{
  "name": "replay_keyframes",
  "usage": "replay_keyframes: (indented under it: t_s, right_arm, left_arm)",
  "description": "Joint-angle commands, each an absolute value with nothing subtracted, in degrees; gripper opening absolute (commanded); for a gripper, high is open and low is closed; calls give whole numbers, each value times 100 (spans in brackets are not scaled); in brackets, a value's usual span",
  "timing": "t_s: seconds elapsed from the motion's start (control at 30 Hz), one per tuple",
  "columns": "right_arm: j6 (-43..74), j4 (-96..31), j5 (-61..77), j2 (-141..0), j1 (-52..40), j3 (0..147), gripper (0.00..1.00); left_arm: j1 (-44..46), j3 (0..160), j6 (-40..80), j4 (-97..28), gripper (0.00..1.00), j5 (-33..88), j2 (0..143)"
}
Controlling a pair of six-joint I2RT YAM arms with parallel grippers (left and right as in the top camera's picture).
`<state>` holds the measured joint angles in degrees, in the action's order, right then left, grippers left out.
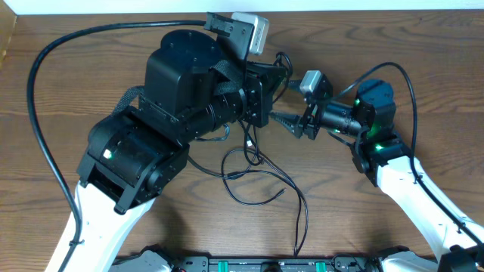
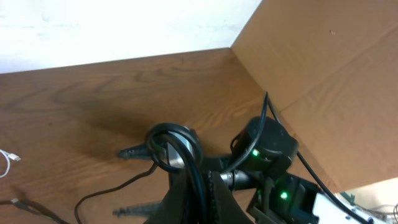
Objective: Untangle cables
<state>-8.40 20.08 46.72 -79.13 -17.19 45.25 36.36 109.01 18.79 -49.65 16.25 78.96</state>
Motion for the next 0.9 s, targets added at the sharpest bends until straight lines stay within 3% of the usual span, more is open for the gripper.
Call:
replay_keyframes:
  t_s: [0.0, 0.03, 0.1, 0.27, 0.33, 0.4, 0.53, 0.77, 0.87]
  right_arm:
    - [-624, 2043, 4711, -8007, -1774, 4558, 50]
    - [-626, 2043, 4781, -8007, -1774, 4558, 38]
    - [-633, 2084, 5063, -8007, -1772, 4558, 30]
    - [-646, 2209, 5527, -8007, -1774, 4558, 32]
    - [-644, 2206, 5527, -8007, -1774, 4558, 45]
    - [-644, 2209, 5524, -8007, -1778, 4558, 48]
    - [-646, 2241, 5522, -8016, -1811, 4558, 34]
    - [-626, 2449, 5524, -8016, -1881, 4558, 35]
    - [-628, 2467, 5520, -8016, -1973, 4558, 19]
  left_arm:
    - [3601, 10962, 1715, -4941, 8, 1756, 7870]
    - [3601, 10962, 1715, -4941, 8, 1756, 7870]
    - [3601, 10962, 1717, -4939, 8, 1754, 7870]
    - [3601, 10962, 1717, -4998, 8, 1756, 7870]
    - [3601, 10962, 1717, -5035, 8, 1756, 7870]
    - [3601, 10962, 1717, -5050, 8, 1756, 7870]
    - [3601, 10962, 1719, -5048, 8, 1756, 7870]
    - [3601, 10962, 1780, -5046, 8, 1896, 7870]
    - [3601, 10962, 1780, -5048, 7, 2058, 7870]
